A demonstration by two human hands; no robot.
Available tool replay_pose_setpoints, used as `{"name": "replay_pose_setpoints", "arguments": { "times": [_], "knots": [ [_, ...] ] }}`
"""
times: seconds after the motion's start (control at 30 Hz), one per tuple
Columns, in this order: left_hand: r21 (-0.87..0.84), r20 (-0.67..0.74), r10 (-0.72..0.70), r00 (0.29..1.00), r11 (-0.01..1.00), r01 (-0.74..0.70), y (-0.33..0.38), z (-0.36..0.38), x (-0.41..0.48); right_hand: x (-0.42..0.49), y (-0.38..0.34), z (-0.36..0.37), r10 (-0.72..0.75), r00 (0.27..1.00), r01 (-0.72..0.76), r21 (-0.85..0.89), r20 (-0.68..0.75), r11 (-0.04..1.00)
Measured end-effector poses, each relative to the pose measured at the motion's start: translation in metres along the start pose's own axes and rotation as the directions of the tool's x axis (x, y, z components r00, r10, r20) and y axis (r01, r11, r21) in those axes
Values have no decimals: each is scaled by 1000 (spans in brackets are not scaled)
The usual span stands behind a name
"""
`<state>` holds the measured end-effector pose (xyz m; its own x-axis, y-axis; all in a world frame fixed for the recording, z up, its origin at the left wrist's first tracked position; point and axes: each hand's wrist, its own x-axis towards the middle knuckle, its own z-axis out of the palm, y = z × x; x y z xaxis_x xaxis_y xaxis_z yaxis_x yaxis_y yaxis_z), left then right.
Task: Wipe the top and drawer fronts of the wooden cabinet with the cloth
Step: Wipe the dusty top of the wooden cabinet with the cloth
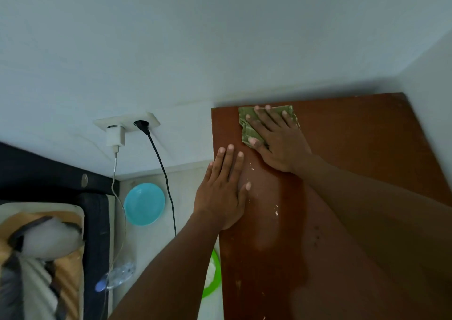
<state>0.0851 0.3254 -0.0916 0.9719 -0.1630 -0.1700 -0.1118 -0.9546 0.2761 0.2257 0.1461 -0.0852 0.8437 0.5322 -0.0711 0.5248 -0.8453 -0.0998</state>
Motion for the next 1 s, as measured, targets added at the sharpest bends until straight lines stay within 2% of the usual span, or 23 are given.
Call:
{"name": "replay_pose_setpoints", "arguments": {
  "times": [0.43,0.6,0.9,1.0],
  "knots": [
    [-26,48,-88,995,996,89,15,10,-73,-102,-42,12,-42,999,41,34,6,999],
    [-24,91,-113,989,993,116,38,17,-132,-174,-65,18,-67,998,67,48,5,997],
    [-40,23,-115,993,992,116,91,57,-260,-326,-108,36,-98,994,103,111,-49,988],
    [-53,47,-138,989,989,140,106,62,-295,-363,-120,41,-102,993,111,163,-58,980]
  ]
}}
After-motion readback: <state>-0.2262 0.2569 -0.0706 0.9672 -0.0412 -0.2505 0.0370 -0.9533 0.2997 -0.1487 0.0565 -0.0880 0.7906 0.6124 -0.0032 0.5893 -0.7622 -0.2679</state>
